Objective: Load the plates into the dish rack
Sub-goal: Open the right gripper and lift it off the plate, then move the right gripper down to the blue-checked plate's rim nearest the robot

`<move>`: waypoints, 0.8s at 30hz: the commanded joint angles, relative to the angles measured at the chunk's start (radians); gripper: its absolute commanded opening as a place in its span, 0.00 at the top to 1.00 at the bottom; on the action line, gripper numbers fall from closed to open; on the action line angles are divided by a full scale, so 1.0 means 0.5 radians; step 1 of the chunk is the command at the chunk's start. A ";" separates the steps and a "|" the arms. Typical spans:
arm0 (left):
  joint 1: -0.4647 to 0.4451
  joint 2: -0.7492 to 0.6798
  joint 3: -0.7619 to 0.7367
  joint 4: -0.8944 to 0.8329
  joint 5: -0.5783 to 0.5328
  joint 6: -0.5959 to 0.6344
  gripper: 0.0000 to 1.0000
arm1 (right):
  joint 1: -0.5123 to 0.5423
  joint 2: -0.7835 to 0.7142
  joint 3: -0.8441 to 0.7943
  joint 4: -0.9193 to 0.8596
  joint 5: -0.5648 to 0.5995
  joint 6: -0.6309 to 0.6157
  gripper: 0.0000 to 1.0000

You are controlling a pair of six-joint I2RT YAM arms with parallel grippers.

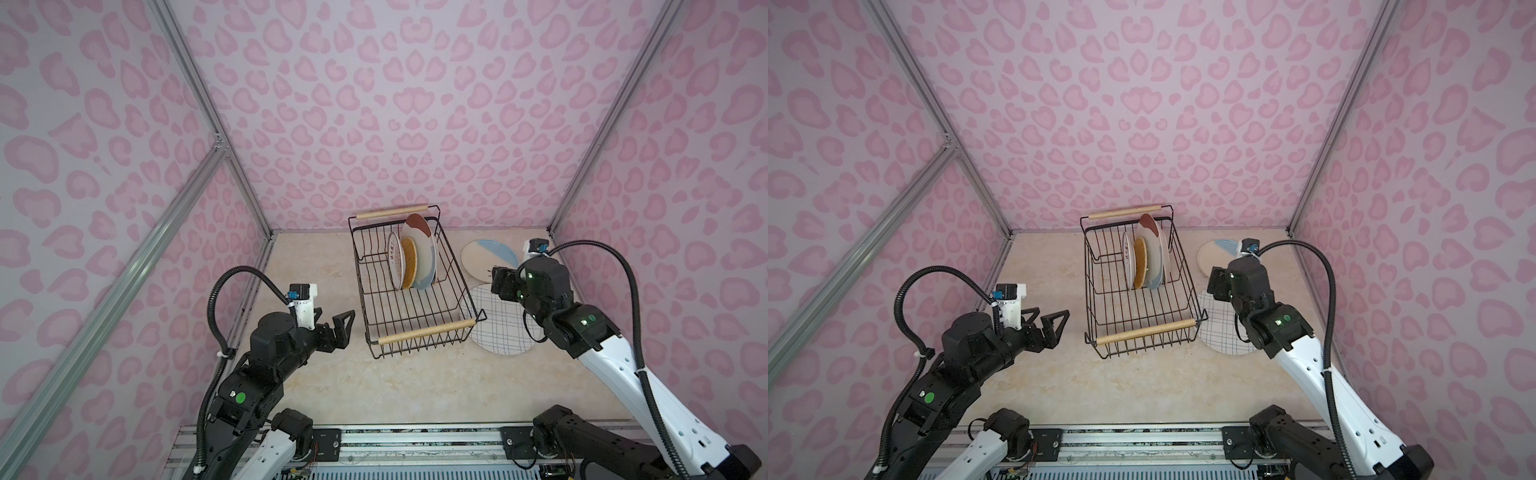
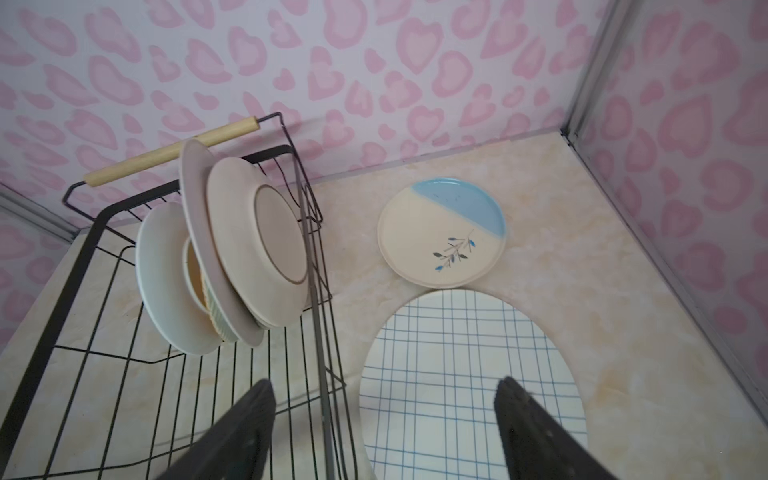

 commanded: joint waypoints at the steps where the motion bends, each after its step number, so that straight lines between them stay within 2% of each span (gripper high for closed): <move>1: 0.000 -0.020 -0.022 0.149 0.259 0.030 0.03 | -0.286 -0.119 -0.203 -0.027 -0.486 0.117 0.13; 4: 0.000 -0.020 -0.037 0.206 0.420 0.027 0.03 | -0.584 -0.169 -0.427 0.022 -0.748 0.153 0.10; 9: 0.000 -0.005 -0.035 0.195 0.396 0.031 0.03 | -1.085 -0.240 -0.850 0.239 -1.243 0.333 0.10; 14: -0.001 0.002 -0.045 0.213 0.460 0.026 0.03 | -1.496 -0.304 -1.124 0.299 -1.542 0.391 0.10; 19: -0.001 0.014 -0.039 0.214 0.482 0.025 0.03 | -1.742 -0.356 -1.327 0.359 -1.655 0.424 0.11; 24: 0.001 0.002 -0.045 0.217 0.482 0.024 0.03 | -1.760 -0.243 -1.480 0.651 -1.769 0.579 0.13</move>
